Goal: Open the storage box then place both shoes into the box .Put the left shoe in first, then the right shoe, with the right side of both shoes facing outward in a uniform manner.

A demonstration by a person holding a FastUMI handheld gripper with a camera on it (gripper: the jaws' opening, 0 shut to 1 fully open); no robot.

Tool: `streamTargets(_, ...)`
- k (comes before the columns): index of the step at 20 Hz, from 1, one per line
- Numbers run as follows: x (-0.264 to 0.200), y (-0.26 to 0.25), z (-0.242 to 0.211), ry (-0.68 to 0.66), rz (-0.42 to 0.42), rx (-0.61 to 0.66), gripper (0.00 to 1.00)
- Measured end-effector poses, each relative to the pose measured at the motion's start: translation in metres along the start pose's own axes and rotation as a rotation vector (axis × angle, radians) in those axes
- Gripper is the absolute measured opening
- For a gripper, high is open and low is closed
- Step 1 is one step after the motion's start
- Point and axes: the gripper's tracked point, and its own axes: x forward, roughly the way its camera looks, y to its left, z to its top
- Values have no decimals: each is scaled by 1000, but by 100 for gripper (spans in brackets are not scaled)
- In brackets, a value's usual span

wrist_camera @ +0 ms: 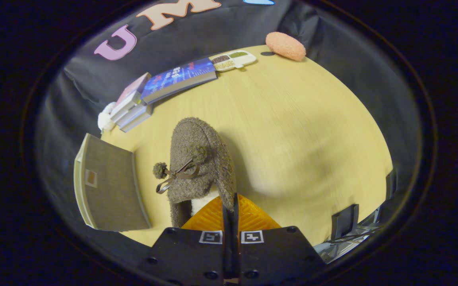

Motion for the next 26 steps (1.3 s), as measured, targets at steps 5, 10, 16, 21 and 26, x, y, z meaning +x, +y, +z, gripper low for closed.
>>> streamTargets(5,-38,97,34,-64,174,22,3)
streamTargets(10,-70,188,49,-97,308,-21,3)
streamTargets(16,-78,278,26,-77,392,-82,3)
streamTargets(21,-53,304,-16,-25,357,-128,3)
streamTargets(26,-32,295,-42,14,267,-137,3)
